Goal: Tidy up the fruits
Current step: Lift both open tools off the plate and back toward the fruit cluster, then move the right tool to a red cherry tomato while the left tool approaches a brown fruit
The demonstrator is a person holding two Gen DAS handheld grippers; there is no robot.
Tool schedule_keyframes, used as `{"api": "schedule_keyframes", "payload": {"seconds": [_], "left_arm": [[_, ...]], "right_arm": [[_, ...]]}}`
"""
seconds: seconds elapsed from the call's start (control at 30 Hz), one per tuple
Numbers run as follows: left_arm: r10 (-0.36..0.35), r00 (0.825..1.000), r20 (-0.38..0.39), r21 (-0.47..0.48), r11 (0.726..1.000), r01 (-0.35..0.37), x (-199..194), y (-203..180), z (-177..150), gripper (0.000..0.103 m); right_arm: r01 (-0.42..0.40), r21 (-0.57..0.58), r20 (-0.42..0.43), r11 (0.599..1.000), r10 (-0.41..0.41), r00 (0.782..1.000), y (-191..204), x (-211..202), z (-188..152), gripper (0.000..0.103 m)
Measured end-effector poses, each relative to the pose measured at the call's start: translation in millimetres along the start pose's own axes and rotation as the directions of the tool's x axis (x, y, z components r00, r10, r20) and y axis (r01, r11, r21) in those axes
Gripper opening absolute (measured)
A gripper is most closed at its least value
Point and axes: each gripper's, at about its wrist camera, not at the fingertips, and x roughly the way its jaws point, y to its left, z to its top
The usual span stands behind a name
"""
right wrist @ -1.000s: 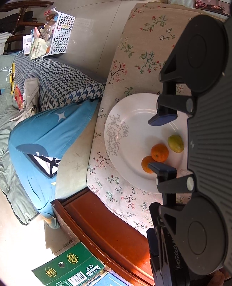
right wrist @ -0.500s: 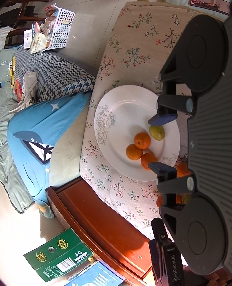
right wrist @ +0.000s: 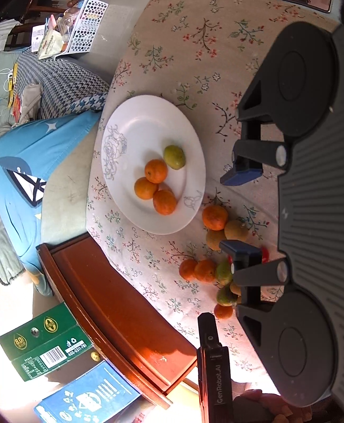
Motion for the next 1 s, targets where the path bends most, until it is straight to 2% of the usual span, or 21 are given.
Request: {"api": "schedule_keyframes", "payload": {"seconds": [0.47,0.73,0.93,1.0], "left_arm": [[0.017,0.999,-0.048,0.029,0.999,-0.016,-2.1,19.0,-26.1,0.087],[0.043,0.998,-0.054,0.069,0.997,-0.040,0.7,24.1,-36.2,0.087],[0.041,0.998,-0.052,0.080,0.996,-0.037,1.3,26.3,-40.6,0.087],[0.043,0.998,-0.049,0.089,0.995,-0.039,1.3,25.8,-41.7,0.087]], "right_arm": [[-0.059,-0.073,-0.077,0.996,0.053,0.996,24.4,19.2,-33.2,0.046],[-0.064,-0.107,-0.074,0.992,0.056,0.996,37.4,29.7,-35.8,0.046],[-0.033,-0.161,-0.061,0.986,0.024,0.998,47.7,37.8,-37.8,0.044],[-0.035,-0.176,-0.054,0.984,0.026,0.998,51.0,39.4,-38.3,0.039]]}}
